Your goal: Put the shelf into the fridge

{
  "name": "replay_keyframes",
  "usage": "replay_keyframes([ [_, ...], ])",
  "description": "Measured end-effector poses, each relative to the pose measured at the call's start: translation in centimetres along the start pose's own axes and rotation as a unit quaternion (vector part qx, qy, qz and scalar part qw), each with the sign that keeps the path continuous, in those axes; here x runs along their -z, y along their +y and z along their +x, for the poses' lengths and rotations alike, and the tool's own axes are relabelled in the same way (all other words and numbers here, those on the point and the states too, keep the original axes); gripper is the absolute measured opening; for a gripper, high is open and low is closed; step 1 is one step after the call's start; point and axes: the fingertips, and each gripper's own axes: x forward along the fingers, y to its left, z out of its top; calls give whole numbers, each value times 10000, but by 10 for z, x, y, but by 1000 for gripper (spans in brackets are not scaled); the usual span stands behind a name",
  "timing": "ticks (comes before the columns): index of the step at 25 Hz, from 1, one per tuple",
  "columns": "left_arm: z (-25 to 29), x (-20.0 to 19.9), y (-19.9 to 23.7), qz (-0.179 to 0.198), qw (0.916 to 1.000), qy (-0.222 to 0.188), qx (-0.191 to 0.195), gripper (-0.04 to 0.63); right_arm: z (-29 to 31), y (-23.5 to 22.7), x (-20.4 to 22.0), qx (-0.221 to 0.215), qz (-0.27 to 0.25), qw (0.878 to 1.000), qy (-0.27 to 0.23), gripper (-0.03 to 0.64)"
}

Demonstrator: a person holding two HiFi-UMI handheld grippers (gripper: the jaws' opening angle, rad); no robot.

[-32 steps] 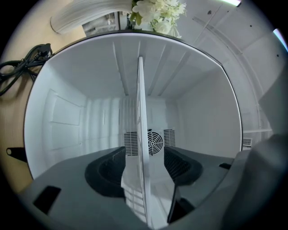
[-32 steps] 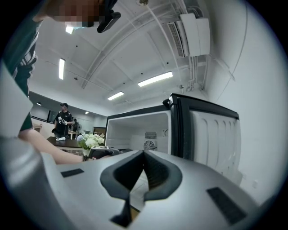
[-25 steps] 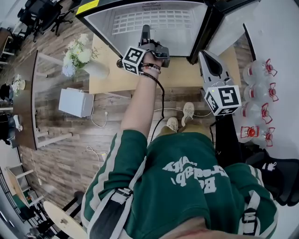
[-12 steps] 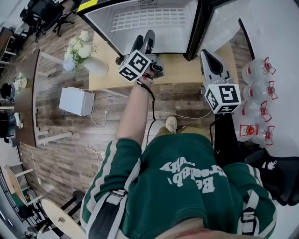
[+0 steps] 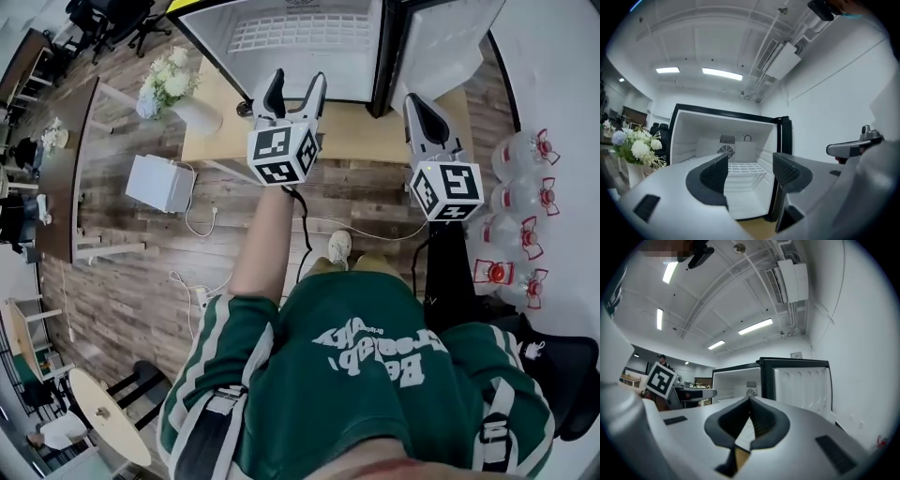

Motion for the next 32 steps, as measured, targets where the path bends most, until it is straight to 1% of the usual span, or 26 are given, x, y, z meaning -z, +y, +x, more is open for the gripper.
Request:
replay_keyframes([
  [4, -31, -8, -28, 646, 9979, 84, -15, 285, -15, 3, 3, -149, -255, 9996, 30, 3],
  [6, -48, -11, -43, 824, 9966, 99, -22, 285, -22, 6, 1, -261, -270, 9993, 5, 3],
  [8, -64, -13, -54, 917, 9957, 94, -37, 285, -30, 9, -2, -357, -290, 9989, -25, 5],
  [13, -100, -16, -78, 1015, 9948, 13, -110, 268, -55, 14, 0, -506, -320, 9982, -92, 3],
  [16, -122, -22, -87, 1037, 9942, -111, -254, 223, -69, 21, 2, -635, -312, 9974, -102, 3],
  [18, -135, -27, -89, 1077, 9931, -228, -399, 153, -77, 25, 3, -719, -318, 9968, -110, 5],
  [19, -141, -29, -90, 1106, 9924, -260, -468, 131, -80, 27, 3, -754, -316, 9966, -116, 3],
  [23, -156, -34, -90, 1228, 9889, -297, -788, 2, -89, 32, 0, -851, -285, 9958, -163, 3],
  [26, -160, -38, -94, 1342, 9865, -338, -880, 0, -93, 34, -5, -909, -256, 9953, -230, 3],
  [32, -160, -45, -97, 1362, 9863, -385, -849, 0, -92, 33, -13, -919, -226, 9950, -323, 3],
])
